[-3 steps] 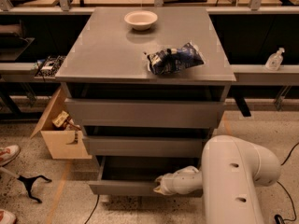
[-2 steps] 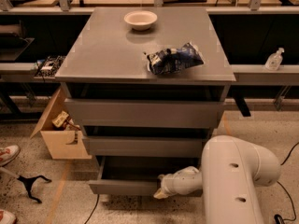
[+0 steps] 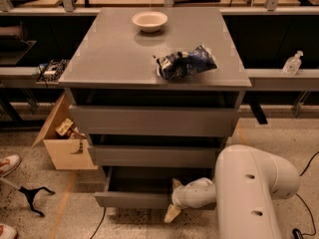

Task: Open bottom drawer

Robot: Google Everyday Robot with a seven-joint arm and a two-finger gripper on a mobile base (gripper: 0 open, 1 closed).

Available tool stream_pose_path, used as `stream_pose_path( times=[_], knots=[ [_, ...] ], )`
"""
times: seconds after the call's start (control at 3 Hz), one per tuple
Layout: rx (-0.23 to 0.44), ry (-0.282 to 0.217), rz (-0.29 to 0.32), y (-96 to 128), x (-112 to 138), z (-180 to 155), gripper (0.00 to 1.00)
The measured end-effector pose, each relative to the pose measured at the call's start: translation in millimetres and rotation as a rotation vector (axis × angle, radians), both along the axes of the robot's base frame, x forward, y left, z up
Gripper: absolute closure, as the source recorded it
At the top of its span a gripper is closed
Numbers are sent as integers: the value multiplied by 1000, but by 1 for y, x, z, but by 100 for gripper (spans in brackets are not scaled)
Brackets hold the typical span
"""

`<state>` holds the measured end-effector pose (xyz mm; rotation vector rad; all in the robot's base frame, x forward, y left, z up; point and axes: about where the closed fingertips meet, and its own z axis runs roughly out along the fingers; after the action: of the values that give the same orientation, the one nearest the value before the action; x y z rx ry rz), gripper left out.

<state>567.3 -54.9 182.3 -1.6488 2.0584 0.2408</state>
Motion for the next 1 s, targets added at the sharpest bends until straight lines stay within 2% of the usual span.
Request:
stream_pose_path(
  times=[0.33, 0.67, 1.0],
  knots=[
    [-9, 41, -40, -12, -6, -13, 3],
    [-7, 62, -80, -27, -13, -19, 26],
    [-2, 70, -154, -61, -29, -15, 48]
  ],
)
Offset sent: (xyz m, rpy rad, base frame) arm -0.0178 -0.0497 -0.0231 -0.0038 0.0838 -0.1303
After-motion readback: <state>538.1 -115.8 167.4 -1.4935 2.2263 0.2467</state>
